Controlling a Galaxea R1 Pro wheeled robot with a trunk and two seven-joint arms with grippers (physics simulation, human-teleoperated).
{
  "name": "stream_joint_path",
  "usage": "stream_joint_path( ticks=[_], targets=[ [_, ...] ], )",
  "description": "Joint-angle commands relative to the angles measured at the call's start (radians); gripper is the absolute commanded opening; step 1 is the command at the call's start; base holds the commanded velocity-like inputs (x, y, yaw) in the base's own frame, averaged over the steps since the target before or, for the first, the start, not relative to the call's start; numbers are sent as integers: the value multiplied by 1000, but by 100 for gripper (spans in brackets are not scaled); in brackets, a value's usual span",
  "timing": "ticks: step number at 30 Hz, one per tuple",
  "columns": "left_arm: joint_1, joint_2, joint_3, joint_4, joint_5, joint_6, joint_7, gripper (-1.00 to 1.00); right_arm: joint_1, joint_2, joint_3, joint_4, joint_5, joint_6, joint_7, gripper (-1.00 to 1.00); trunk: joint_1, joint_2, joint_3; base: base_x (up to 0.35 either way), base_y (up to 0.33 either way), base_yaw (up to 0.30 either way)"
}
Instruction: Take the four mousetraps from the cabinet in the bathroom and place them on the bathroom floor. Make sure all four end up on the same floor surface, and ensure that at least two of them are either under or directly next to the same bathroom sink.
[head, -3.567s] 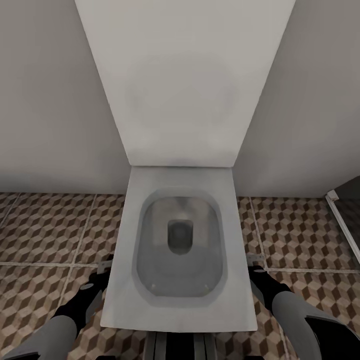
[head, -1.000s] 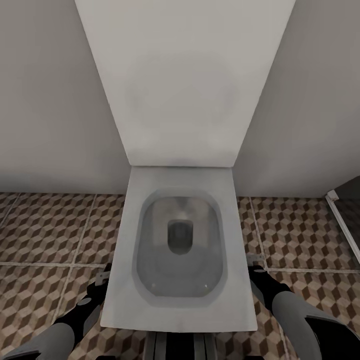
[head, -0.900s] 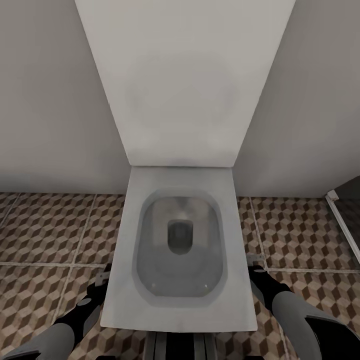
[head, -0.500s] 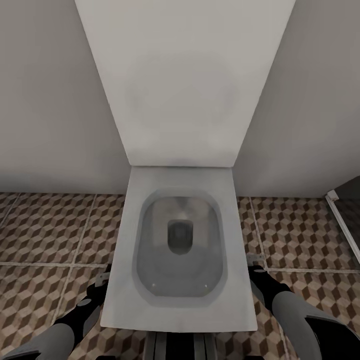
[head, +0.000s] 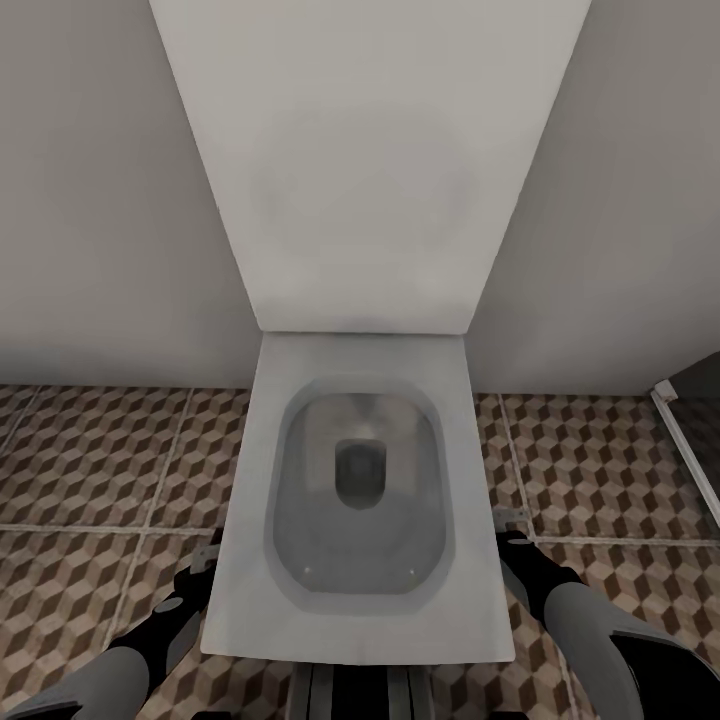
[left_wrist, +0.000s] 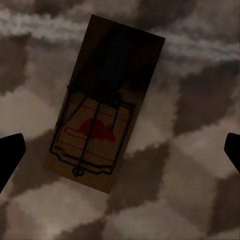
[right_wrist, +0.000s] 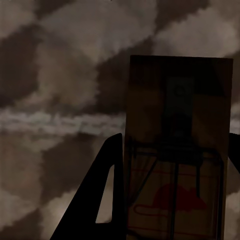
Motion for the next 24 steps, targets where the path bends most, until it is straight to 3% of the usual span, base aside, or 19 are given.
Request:
stream_joint_path(
  ticks=[1,13,24],
  targets=[
    [-1,0,4,1,-2,-4,0,100,0,1,-8,-1,10,5,0,-100,0,0,0,0,0,0],
    [-1,0,4,1,-4,-9,0,100,0,1,-8,-1,10,5,0,-100,0,0,0,0,0,0],
    [-1,5,4,-4,-5,-93,-1,100,0,3,-6,0,10,4,-1,-100,0,0,0,0,0,0]
  ],
)
